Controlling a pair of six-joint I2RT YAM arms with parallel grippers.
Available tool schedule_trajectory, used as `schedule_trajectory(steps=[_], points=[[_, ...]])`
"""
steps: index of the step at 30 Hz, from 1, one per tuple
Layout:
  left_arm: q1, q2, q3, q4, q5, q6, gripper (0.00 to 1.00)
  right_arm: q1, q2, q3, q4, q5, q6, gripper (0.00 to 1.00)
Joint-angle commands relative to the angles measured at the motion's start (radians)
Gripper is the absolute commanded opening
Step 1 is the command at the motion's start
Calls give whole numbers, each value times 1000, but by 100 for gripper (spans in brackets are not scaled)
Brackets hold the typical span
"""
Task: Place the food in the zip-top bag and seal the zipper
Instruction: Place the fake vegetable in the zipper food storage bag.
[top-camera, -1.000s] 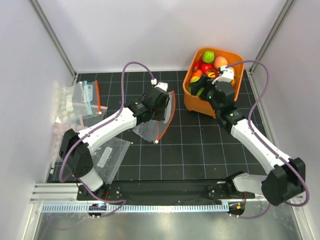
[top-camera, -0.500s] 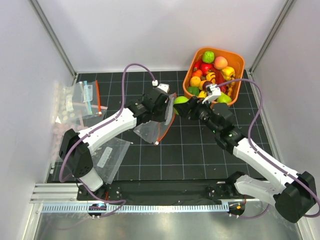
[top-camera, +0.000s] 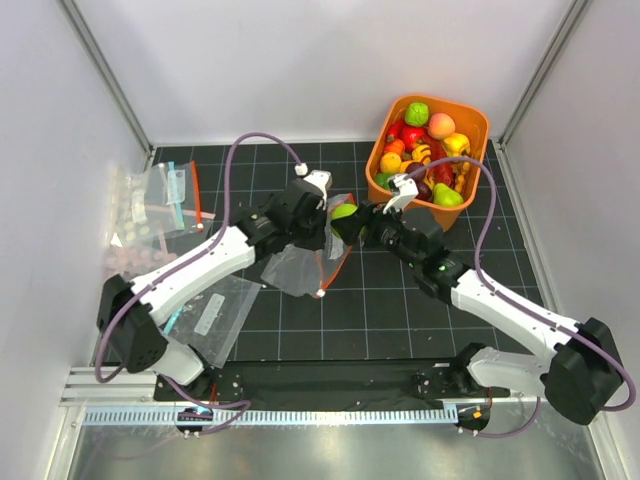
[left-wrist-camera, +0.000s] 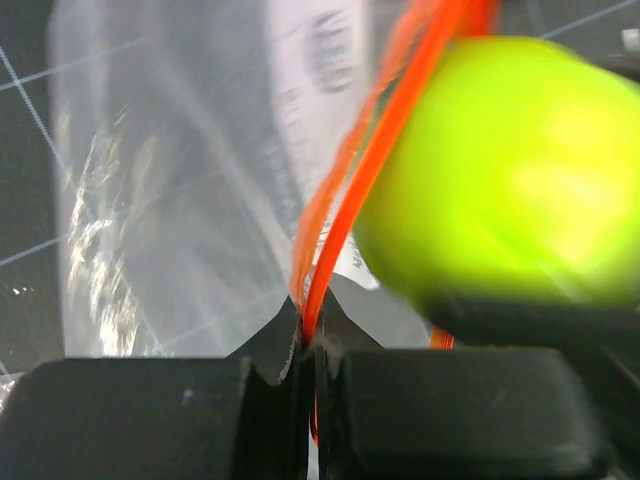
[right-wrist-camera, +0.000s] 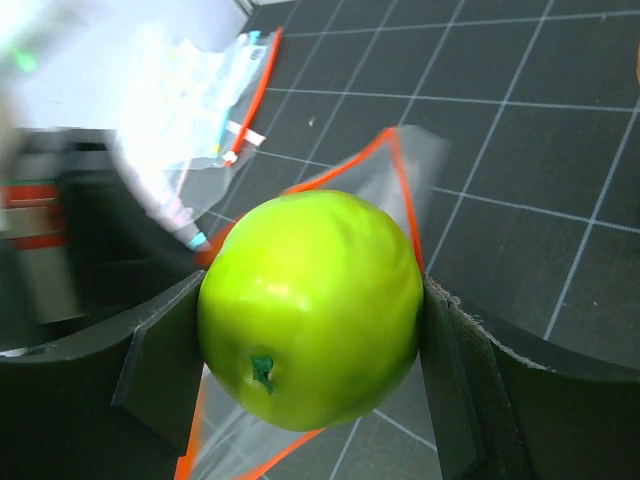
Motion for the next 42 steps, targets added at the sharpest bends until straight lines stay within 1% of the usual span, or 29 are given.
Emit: schedule_trajectory(steps=[1, 7, 9, 13, 16, 17, 20, 22, 28, 32, 34, 38, 39, 42], points=[[-7, -137, -28, 77, 64, -17, 3, 16, 25, 36, 32, 57, -6, 26], [-7, -207, -71, 111, 101, -31, 4, 59, 71, 54, 24, 93, -18, 27], [-5, -212, -80, 125, 119, -34, 4, 78, 91, 63, 27, 93, -18, 29], [-5, -211, -82, 126, 107, -35, 2, 104, 100, 62, 47, 80, -30, 39], [-5, -215, -86, 128, 80, -35, 2, 118, 91, 56, 53, 80, -45, 55], [-5, -220, -88, 126, 75, -35, 2, 115, 86, 53, 57, 81, -49, 68], [-4, -238, -96, 126, 46, -38, 2, 119, 85, 43, 69, 75, -47, 97], [-1, -247, -103, 131, 26, -40, 2, 119, 83, 42, 70, 72, -47, 100], [18, -255, -119, 131, -15, -60, 2, 121, 43, 46, 49, 92, -53, 99], [19, -260, -120, 129, -28, -65, 1, 121, 16, 71, -40, 165, -58, 96], [19, -264, -123, 123, -58, -65, 1, 122, 10, 94, -75, 224, -59, 94], [19, -278, -122, 89, -164, -78, 0, 121, 16, 118, -126, 268, -62, 93], [19, -280, -119, 82, -216, -80, 0, 121, 20, 126, -137, 276, -65, 93], [19, -295, -122, 62, -279, -80, 0, 121, 39, 164, -183, 320, -82, 93]])
